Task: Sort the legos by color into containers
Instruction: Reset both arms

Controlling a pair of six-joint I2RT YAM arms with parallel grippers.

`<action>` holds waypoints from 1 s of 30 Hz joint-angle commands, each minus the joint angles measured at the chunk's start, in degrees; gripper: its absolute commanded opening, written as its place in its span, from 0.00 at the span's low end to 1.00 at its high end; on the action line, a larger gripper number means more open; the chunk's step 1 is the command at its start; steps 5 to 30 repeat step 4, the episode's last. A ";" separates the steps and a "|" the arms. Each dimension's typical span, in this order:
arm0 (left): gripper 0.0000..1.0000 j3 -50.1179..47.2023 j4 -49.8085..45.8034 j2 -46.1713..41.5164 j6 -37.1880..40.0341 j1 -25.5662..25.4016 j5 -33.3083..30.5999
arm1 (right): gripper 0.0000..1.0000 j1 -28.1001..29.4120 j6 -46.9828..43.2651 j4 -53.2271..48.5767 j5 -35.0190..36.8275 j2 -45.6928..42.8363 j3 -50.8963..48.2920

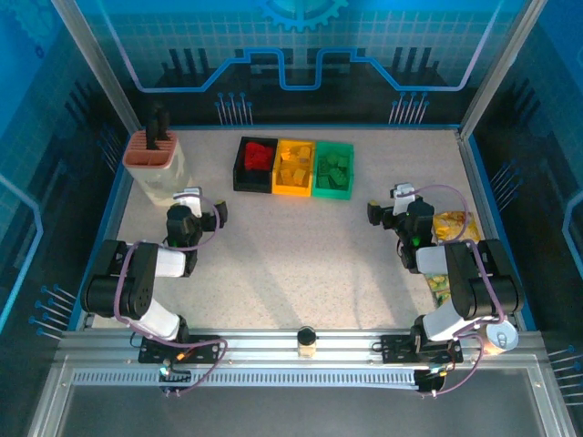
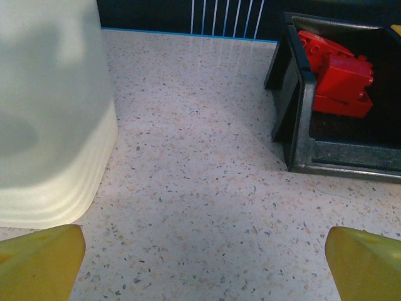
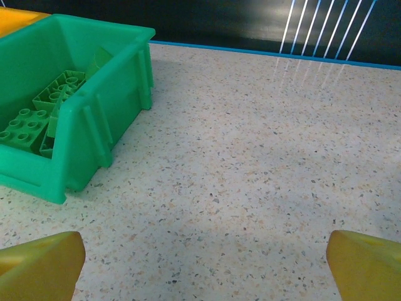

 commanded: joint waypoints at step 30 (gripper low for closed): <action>0.99 1.01 0.19 0.03 1.19 -0.08 1.93 | 1.00 -0.52 -0.57 0.15 -1.07 -0.36 -0.19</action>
